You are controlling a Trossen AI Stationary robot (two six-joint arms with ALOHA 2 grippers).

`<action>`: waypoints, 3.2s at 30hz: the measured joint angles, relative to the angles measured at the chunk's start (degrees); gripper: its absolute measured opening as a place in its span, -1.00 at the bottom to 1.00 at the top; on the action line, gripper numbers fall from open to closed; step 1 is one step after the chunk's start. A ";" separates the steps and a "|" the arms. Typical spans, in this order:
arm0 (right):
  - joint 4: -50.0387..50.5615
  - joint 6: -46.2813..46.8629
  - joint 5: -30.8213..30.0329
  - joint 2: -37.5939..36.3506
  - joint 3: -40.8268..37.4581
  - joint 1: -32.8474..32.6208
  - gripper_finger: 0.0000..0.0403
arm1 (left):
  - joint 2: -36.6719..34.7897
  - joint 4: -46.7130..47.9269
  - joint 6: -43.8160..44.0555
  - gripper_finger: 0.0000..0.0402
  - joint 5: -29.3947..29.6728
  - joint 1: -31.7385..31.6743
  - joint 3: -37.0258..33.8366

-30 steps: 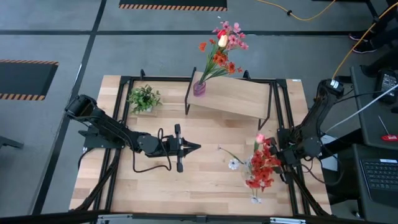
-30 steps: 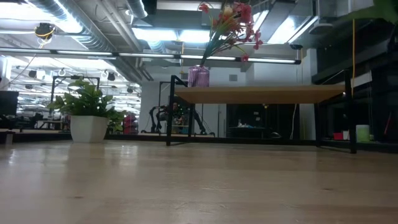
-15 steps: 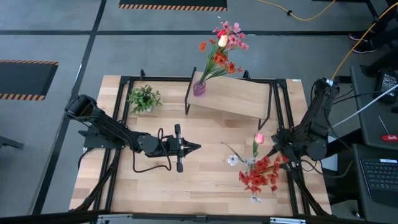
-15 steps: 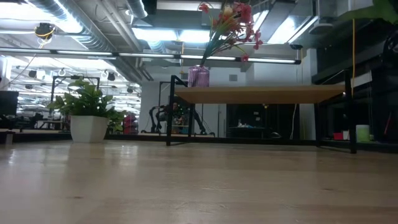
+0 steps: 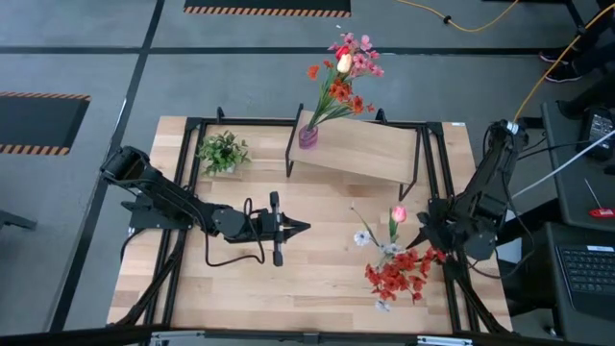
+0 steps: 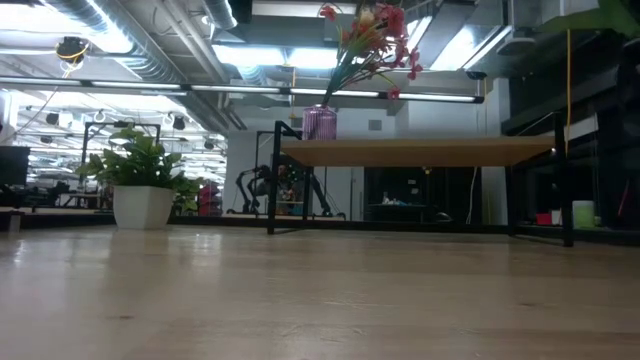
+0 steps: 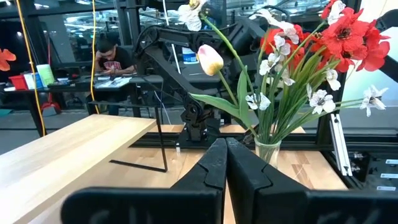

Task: Pick and place flowers into a vace then onto a shelf
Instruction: Put the transparent vase with the flowers on the shelf

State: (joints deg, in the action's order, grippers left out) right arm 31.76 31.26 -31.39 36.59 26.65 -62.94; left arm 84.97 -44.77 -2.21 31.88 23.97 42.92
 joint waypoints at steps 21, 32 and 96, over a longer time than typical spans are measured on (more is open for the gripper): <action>-1.67 3.10 -4.48 7.54 -0.02 0.02 -0.06 | 0.00 0.00 0.00 -0.98 0.00 0.00 0.00; -2.73 1.90 -4.99 9.44 -0.04 0.48 0.45 | 0.00 0.02 0.00 -0.96 0.00 0.00 0.00; -34.43 -0.91 -16.07 24.78 -0.09 7.72 -0.08 | 0.00 6.03 0.00 -0.96 -0.01 -0.08 -0.02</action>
State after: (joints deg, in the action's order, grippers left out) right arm -2.67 30.35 -47.46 61.37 26.57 -55.22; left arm 84.97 -38.74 -2.22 31.87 23.89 42.89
